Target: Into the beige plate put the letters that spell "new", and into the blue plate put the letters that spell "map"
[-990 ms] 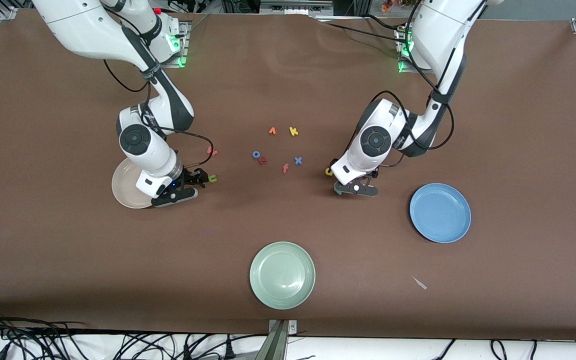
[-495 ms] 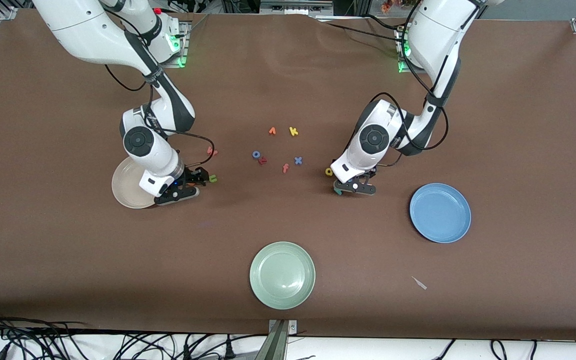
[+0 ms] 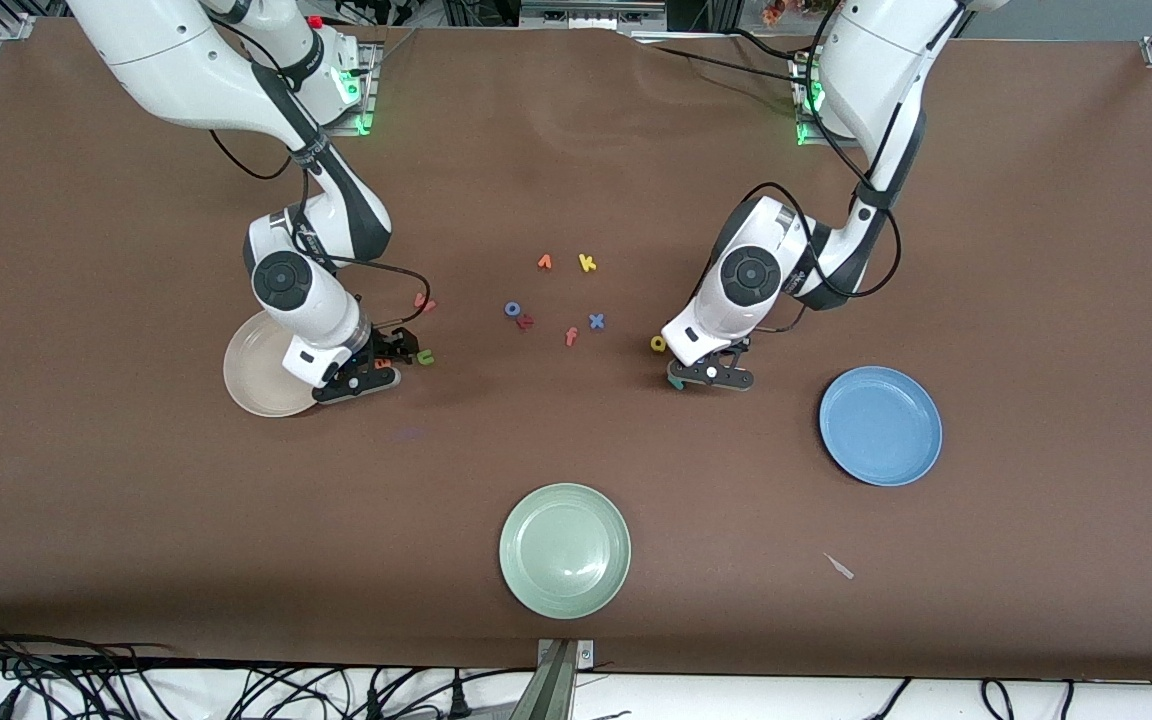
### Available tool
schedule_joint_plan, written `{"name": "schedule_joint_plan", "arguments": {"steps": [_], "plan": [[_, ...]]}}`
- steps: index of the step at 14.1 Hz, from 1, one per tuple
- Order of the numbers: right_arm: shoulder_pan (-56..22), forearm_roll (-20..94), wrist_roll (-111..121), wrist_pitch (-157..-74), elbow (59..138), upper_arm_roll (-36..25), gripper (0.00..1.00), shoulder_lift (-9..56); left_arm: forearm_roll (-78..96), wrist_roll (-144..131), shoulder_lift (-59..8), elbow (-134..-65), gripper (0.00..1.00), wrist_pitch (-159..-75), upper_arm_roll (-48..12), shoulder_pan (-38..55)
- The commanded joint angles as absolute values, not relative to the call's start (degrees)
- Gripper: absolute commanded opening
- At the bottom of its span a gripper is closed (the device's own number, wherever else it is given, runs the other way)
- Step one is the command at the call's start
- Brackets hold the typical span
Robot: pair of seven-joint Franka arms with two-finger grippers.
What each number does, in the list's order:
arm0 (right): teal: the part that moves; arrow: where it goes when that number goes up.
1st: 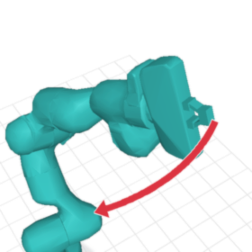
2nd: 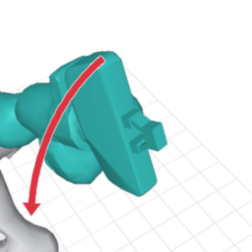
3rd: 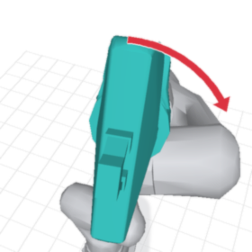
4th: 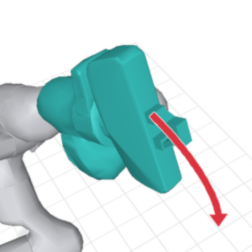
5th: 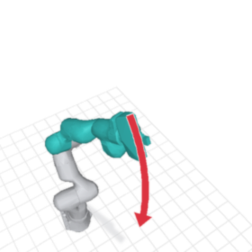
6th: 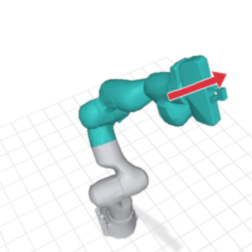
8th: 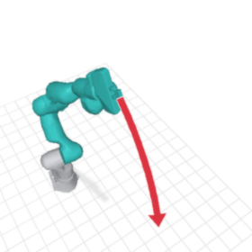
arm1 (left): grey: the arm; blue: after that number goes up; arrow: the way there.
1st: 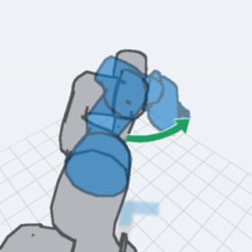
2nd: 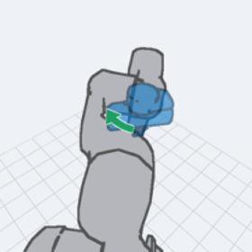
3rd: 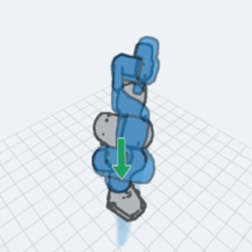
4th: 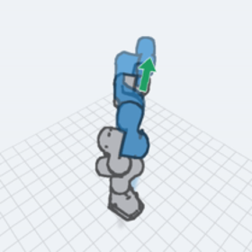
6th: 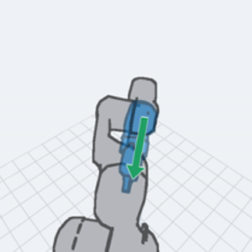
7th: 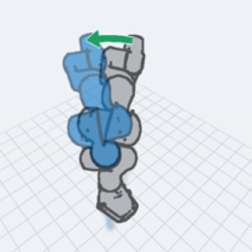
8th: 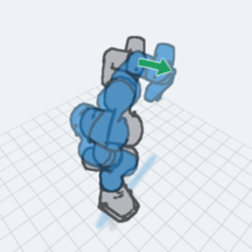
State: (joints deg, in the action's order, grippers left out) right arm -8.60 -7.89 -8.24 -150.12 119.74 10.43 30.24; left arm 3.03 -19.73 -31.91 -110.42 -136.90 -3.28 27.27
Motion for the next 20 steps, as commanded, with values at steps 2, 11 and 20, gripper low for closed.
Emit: {"name": "schedule_joint_plan", "arguments": {"steps": [2,11,20], "plan": [[-8.7,-9.5,-9.1,-152.1,121.7,10.4,0.92,29.3,1.5,-19.7,-25.1,-108.5,0.00,-126.4,-2.2,25.2],[-9.9,-9.8,-8.7,-151.7,122.1,10.6,0.76,28.4,-1.5,3.1,-25.8,-107.4,0.00,-125.3,-2.2,7.6],[-9.8,-12.3,-7.2,-151.4,123.0,9.5,0.53,28.2,-4.9,3.0,-31.2,-107.1,0.64,-130.1,-2.3,4.3]]}}
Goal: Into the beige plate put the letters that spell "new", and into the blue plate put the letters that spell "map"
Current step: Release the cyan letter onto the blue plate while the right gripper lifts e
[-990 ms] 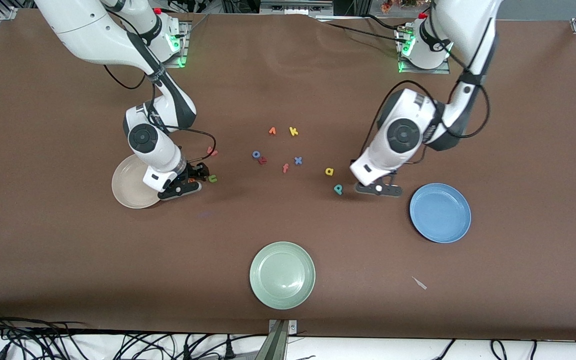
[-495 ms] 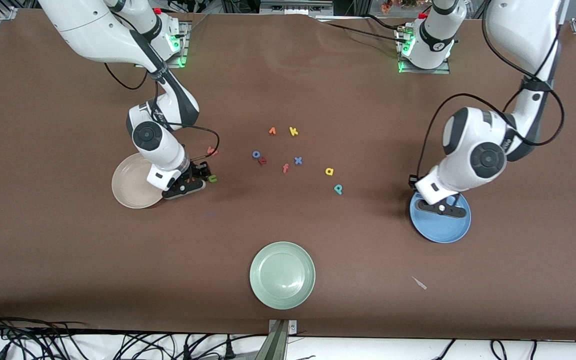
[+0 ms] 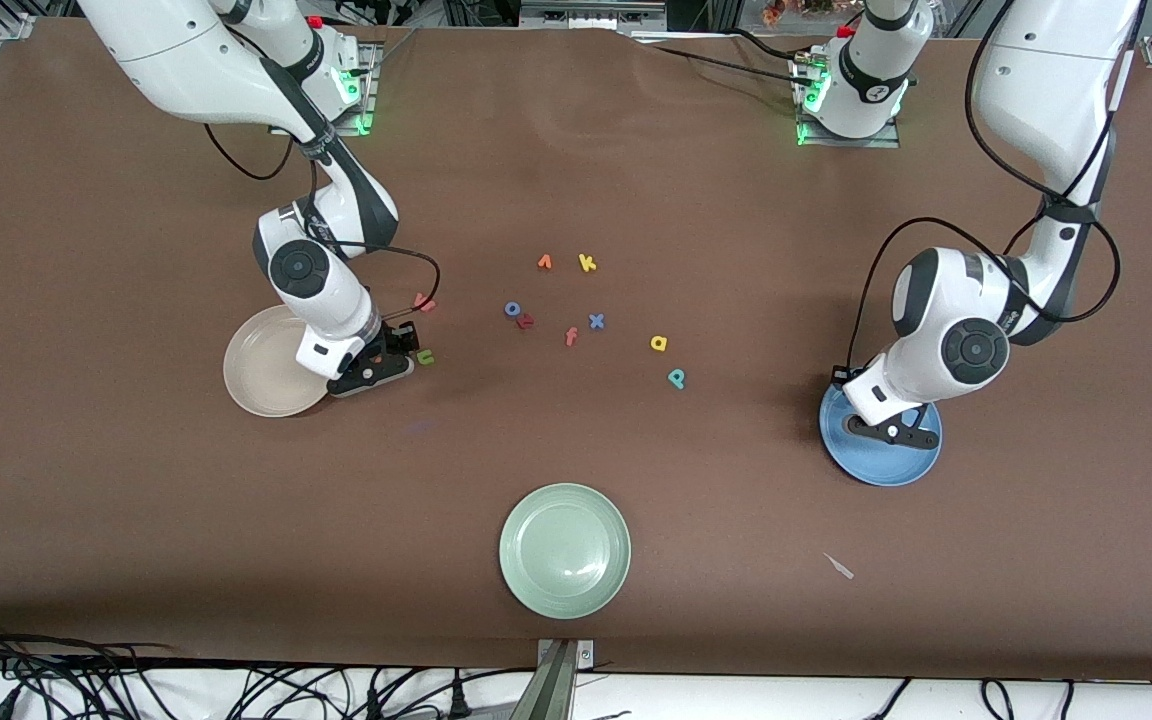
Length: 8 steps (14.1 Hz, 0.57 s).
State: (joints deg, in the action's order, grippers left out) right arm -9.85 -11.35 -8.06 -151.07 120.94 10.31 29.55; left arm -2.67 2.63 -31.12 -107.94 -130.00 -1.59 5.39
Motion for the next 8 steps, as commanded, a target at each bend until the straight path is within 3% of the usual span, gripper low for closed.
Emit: {"name": "schedule_joint_plan", "arguments": {"steps": [1,5,8], "plan": [[-9.8,-12.2,-6.3,-151.4,123.0,9.1,0.49,28.3,-4.8,2.9,-31.1,-107.1,0.99,-130.0,-2.3,4.3],[-9.8,-12.3,-6.0,-151.4,123.2,8.7,0.28,28.0,-4.8,2.5,-28.8,-107.1,1.00,-129.1,-2.9,4.7],[-9.8,-12.2,-5.6,-150.7,122.4,8.7,0.24,27.7,-4.3,-1.3,-26.9,-104.3,1.00,-123.9,-6.4,5.8]]}}
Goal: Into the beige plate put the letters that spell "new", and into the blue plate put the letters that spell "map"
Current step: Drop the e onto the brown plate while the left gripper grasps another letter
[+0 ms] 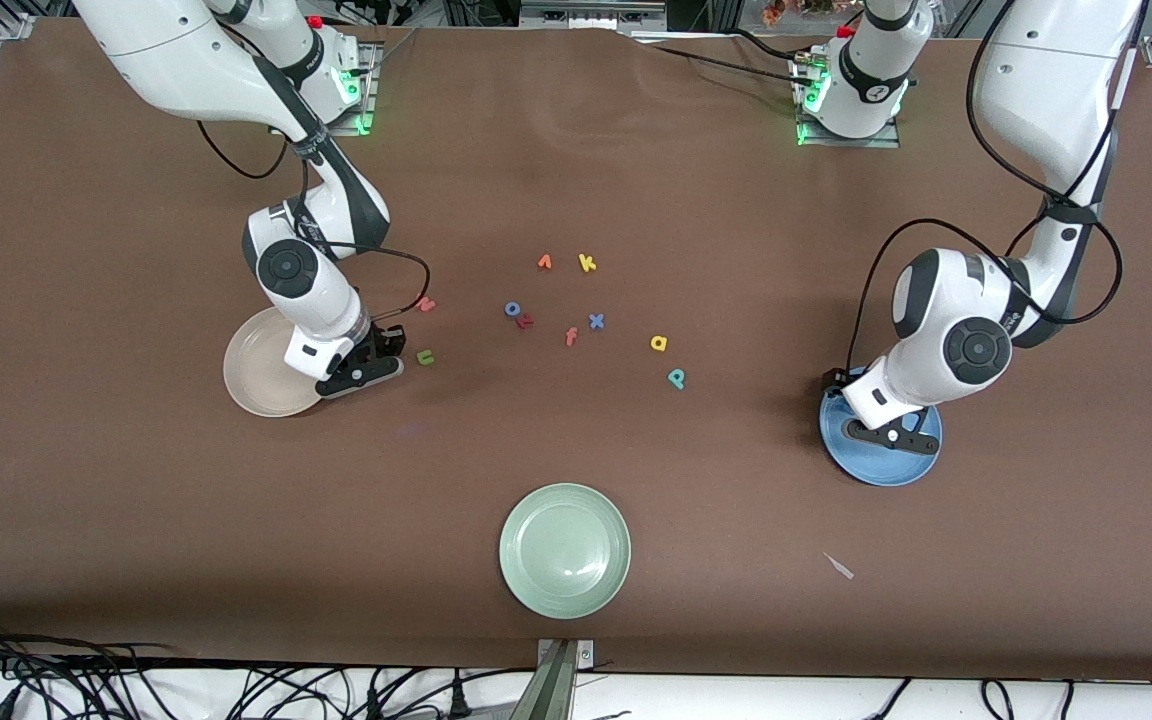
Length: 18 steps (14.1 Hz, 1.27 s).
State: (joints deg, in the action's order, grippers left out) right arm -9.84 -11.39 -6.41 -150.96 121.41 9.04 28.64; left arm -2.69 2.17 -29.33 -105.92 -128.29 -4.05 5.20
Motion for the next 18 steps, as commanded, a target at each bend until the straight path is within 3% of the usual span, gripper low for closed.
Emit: {"name": "schedule_joint_plan", "arguments": {"steps": [1,4,9,12,16,17,18], "plan": [[-9.8,-12.2,-5.5,-149.0,121.1,8.7,0.23,27.5,-4.2,-4.8,-27.0,-102.8,1.00,-122.4,-8.2,5.9],[-9.8,-12.2,-4.4,-140.1,115.9,8.7,0.23,26.3,-4.1,-17.9,-27.9,-102.0,1.00,-122.2,-13.0,6.9],[-9.5,-12.1,5.3,-127.9,108.7,5.5,0.23,25.5,-4.0,-37.7,-35.8,-95.0,1.00,-122.8,-13.0,16.1],[-9.3,-11.9,9.7,-130.1,110.7,2.0,0.24,25.6,-4.5,-45.5,-40.2,-92.3,1.00,-123.3,-12.9,20.1],[-9.3,-11.6,10.2,-141.8,120.8,-0.1,0.24,24.0,-4.7,-45.9,-42.9,-92.3,0.98,-130.3,-12.7,20.7],[-9.3,-11.5,10.2,-142.4,121.3,-0.3,0.25,23.9,-4.8,-45.9,-43.2,-92.3,0.91,-130.5,-12.7,20.7],[-9.2,-11.3,10.2,-142.4,121.1,-0.4,0.37,23.9,-4.8,-45.8,-43.2,-92.4,0.79,-130.5,-12.7,20.7]]}}
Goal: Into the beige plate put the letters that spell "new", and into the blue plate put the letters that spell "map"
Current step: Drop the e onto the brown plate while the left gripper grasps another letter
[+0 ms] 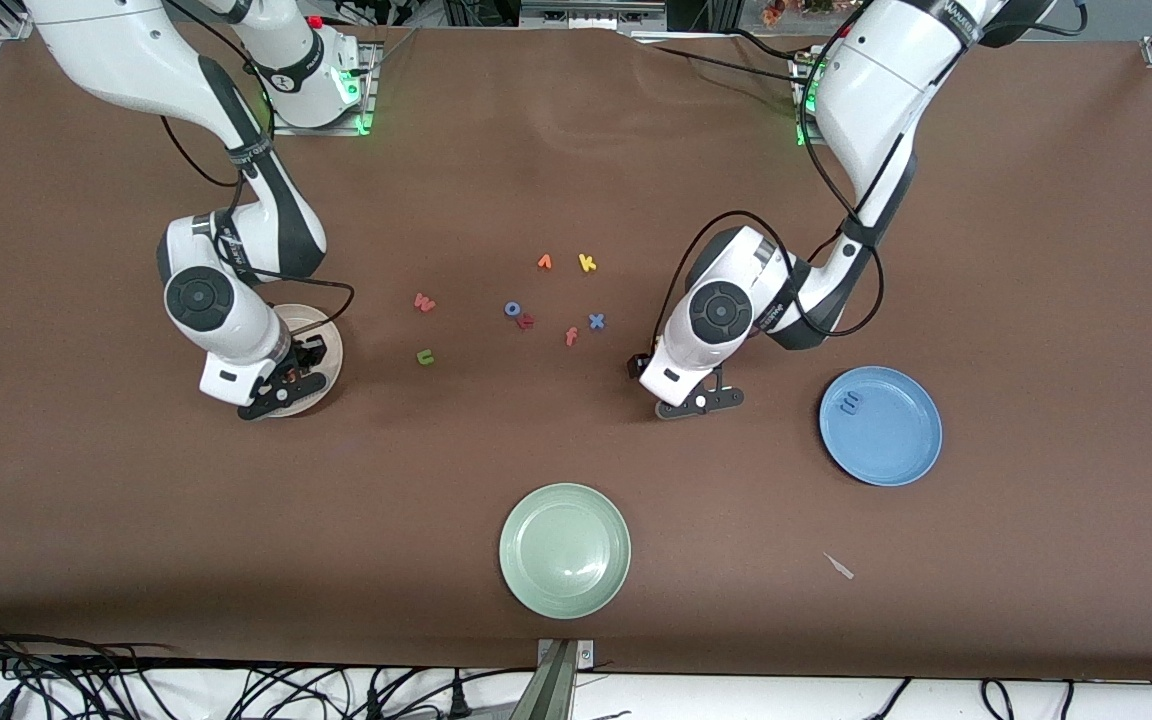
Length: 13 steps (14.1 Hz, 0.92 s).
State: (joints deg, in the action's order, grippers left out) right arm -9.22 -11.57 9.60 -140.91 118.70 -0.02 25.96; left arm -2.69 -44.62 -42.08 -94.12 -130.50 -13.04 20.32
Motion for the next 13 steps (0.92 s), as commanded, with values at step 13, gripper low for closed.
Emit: {"name": "schedule_joint_plan", "arguments": {"steps": [13], "plan": [[-10.5,-10.6,-19.9,-136.1,115.4,13.2,0.84,24.3,-9.1,-45.8,-44.3,-93.3,0.59,-129.7,-12.3,21.6]]}}
